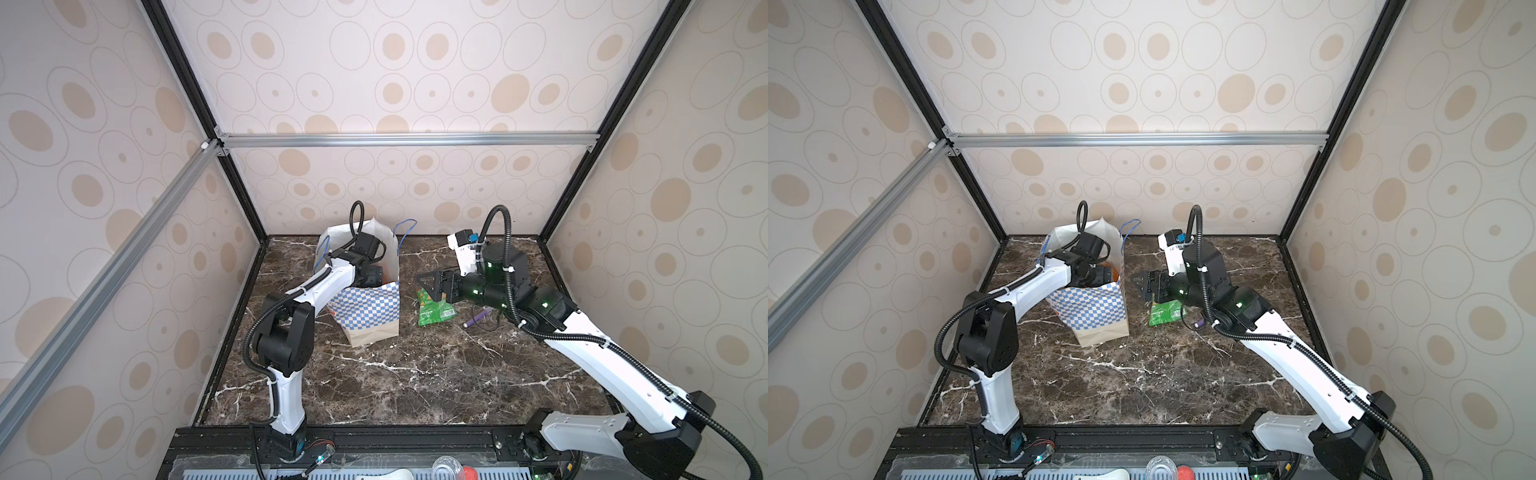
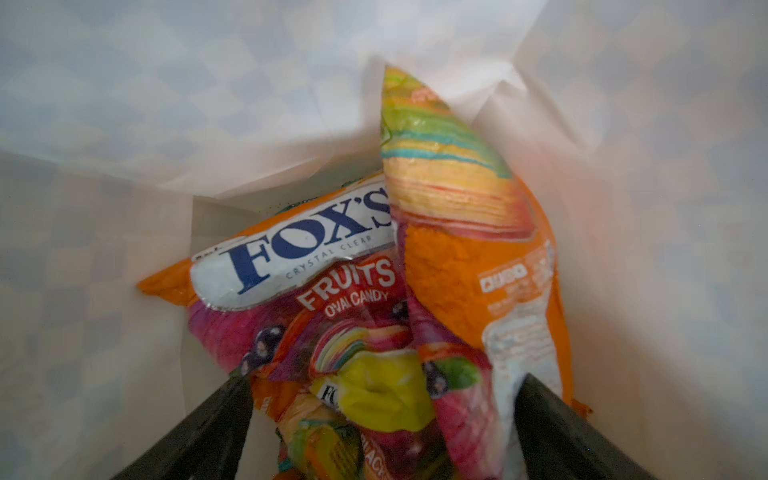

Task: Take the snacks out of the paper bag
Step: 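Close the left gripper on the orange FOX'S candy packets inside the bag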

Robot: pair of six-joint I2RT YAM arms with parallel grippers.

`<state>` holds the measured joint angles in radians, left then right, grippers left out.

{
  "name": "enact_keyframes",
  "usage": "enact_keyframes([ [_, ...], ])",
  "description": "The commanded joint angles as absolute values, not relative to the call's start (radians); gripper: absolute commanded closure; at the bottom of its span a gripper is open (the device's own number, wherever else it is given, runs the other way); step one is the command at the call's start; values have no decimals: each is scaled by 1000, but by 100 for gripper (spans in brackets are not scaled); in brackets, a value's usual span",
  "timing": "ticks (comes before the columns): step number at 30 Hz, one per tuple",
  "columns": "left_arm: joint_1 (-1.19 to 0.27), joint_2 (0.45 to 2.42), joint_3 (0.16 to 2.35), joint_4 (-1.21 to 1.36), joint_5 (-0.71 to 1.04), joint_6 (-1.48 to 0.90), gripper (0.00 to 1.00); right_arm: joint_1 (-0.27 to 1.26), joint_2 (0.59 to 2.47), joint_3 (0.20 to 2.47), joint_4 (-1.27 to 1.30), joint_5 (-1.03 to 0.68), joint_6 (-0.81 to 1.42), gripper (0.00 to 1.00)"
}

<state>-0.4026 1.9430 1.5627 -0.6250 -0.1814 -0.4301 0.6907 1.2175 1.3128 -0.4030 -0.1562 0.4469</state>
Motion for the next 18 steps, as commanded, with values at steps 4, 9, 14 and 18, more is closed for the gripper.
enact_keyframes([
  [4,-368,2006,1504,-590,-161,-416,2,708,1213,1358,-423,-149,436,17],
  [9,-354,2029,1466,-557,-125,-416,5,720,1212,1368,-439,-133,418,17],
  [14,-338,2037,1420,-515,-100,-420,23,748,1217,1381,-449,-119,385,17],
  [18,-331,2024,1394,-479,-53,-422,49,752,1220,1384,-458,-108,380,16],
])
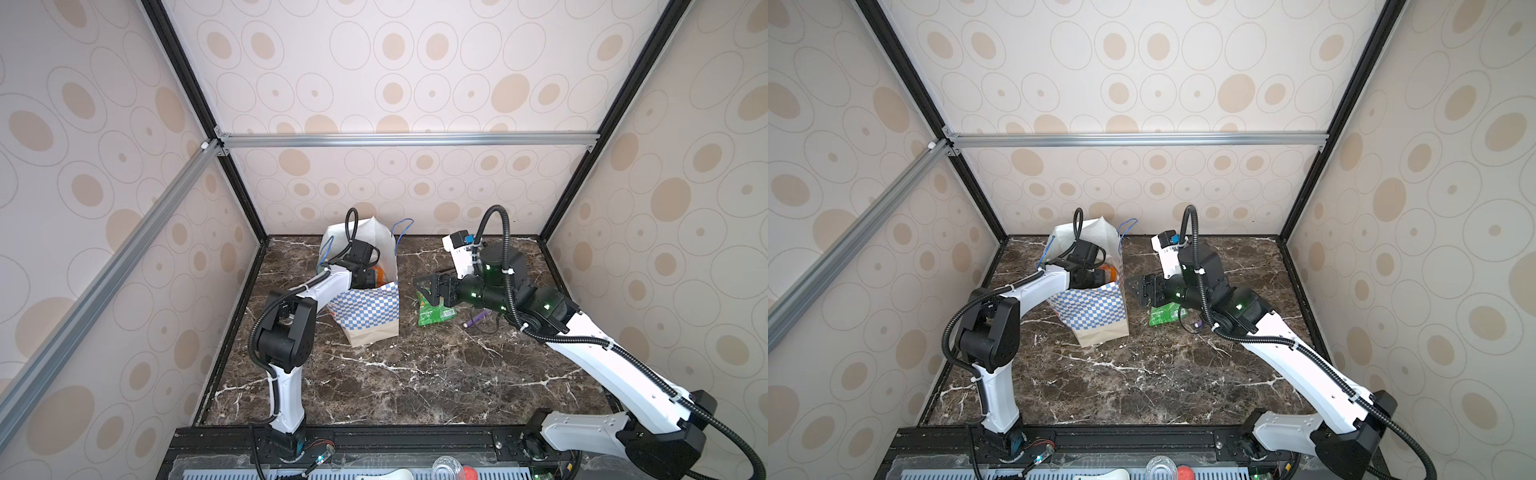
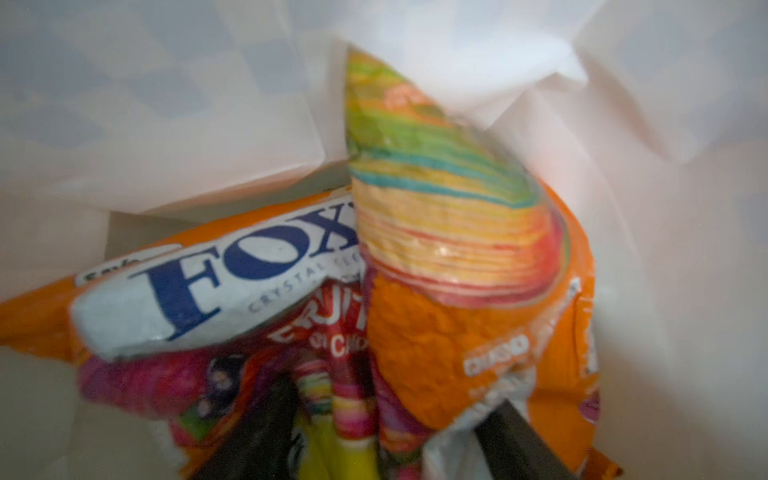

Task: Take the snacks out of the paper bag
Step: 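Close the left gripper on the orange FOX'S candy packets inside the bag, then lift the orange candy packets up out of the bag with the left gripper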

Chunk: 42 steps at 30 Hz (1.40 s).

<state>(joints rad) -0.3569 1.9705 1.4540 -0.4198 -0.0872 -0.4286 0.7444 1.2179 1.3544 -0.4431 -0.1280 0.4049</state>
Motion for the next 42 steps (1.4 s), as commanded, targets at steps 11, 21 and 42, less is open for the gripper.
enact_keyframes([
  [11,-329,1942,1418,-480,-29,-420,100,754,1218,1384,-452,-103,378,17],
  [21,-330,1833,1480,-504,-18,-416,100,767,1225,1399,-461,-101,364,17],
  [42,-352,1711,1698,-587,-10,-418,100,772,1232,1364,-406,-149,351,0],
])
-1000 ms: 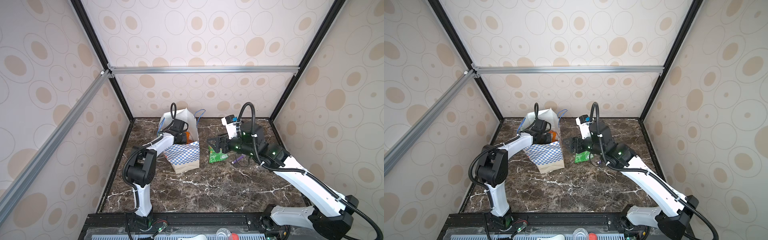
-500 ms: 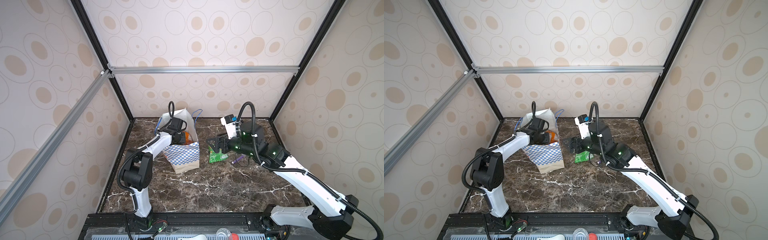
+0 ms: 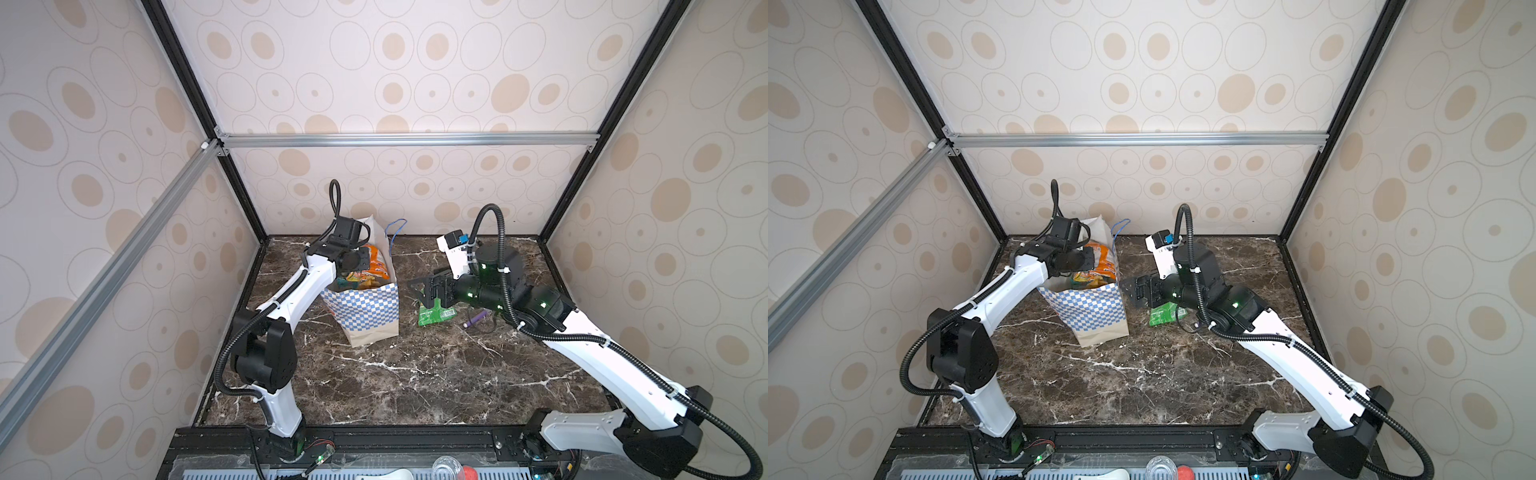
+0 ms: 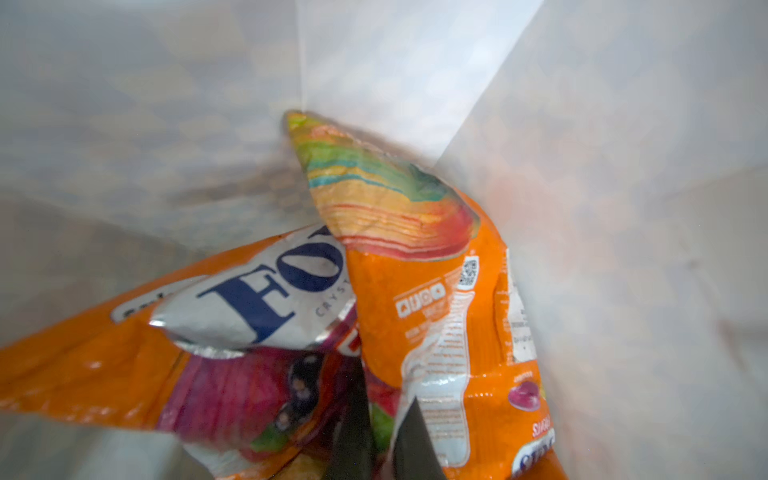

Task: Take the snacks out of the paper bag
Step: 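Lift the orange candy packets up out of the bag with the left gripper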

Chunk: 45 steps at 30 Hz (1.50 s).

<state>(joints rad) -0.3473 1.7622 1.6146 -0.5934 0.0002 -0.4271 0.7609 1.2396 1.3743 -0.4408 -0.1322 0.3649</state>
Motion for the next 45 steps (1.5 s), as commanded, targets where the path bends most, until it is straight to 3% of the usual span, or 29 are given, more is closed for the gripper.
enact_keyframes([
  [1,-354,1709,1710,-592,-16,-417,100,771,1230,1359,-398,-149,353,0],
  [45,-388,1614,1980,-622,-113,-372,100,771,1209,1345,-380,-91,363,0],
])
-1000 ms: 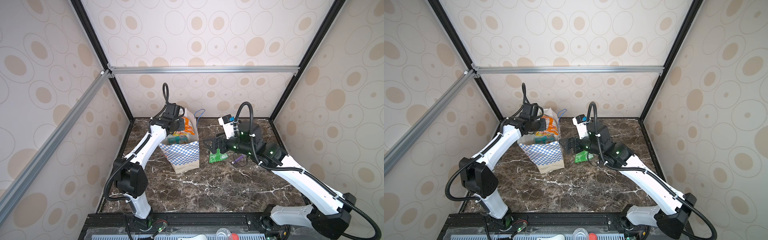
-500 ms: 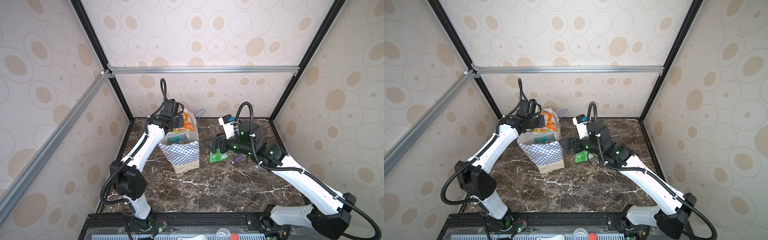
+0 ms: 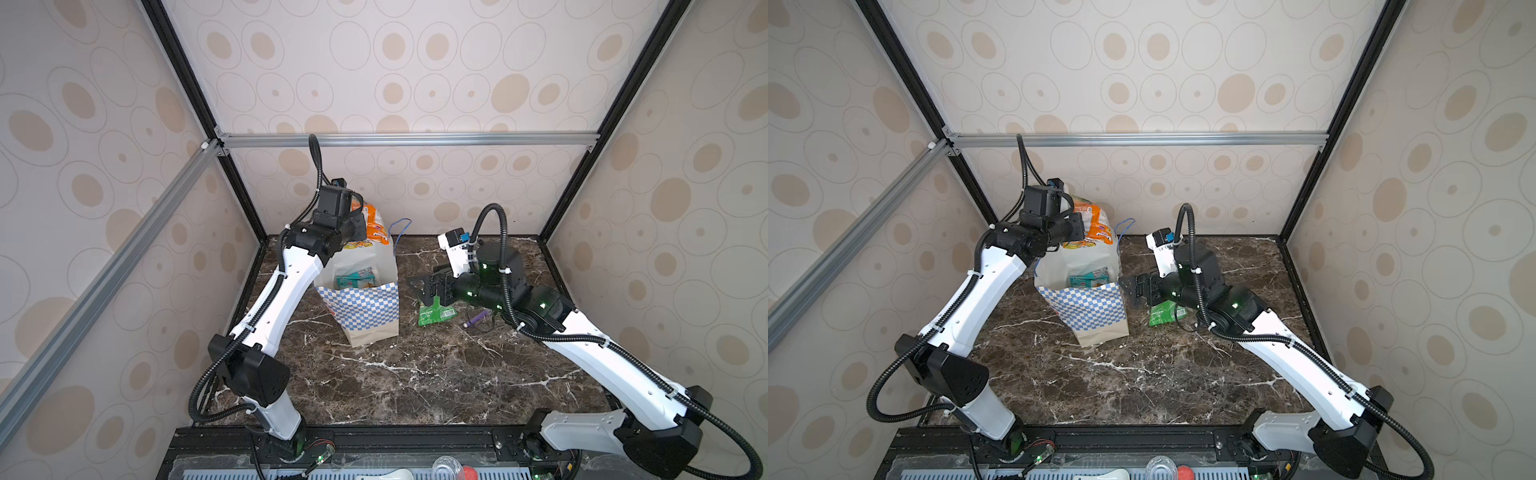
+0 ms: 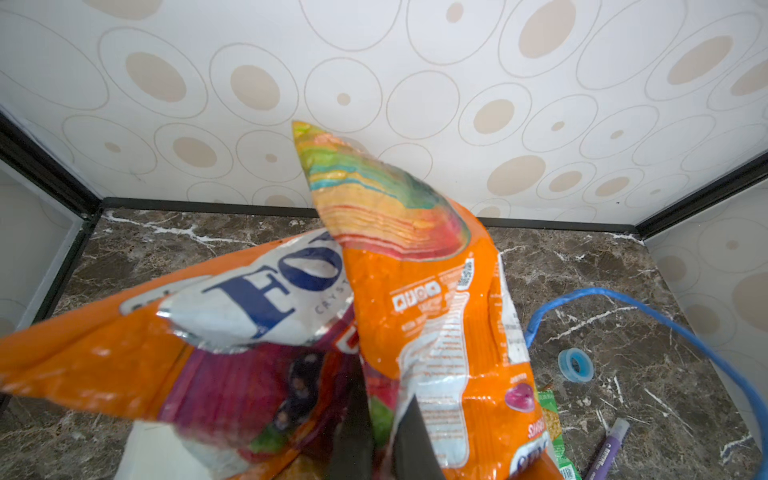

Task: Take the snacks out of the paper bag
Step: 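Lift the orange candy packets up out of the bag with the left gripper, then swing the left gripper with the packets over the table beside the green packet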

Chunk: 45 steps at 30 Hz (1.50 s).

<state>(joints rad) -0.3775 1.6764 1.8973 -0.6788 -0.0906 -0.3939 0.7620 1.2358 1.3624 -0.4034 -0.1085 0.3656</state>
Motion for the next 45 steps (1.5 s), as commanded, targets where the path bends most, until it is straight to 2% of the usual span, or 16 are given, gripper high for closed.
enact_keyframes([
  [1,-388,1612,1994,-623,-116,-370,100,771,1202,1338,-374,-85,362,0],
  [6,-395,1593,2043,-611,-106,-378,100,772,1178,1308,-362,-53,357,0],
  [11,-424,1577,2082,-588,-13,-420,100,771,1152,1292,-378,10,331,0],
  [19,-622,1599,2146,-555,-72,-411,100,772,1114,1221,-386,90,318,0],
  [23,-731,1635,2152,-533,-154,-397,100,771,1066,1170,-446,201,330,0],
  [30,-906,1823,2249,-552,-278,-366,100,771,810,960,-545,391,423,0],
  [37,-942,2098,2377,-539,-164,-432,100,770,531,813,-708,521,571,0],
  [45,-945,2286,2397,-549,-163,-521,100,770,447,805,-810,559,606,0],
])
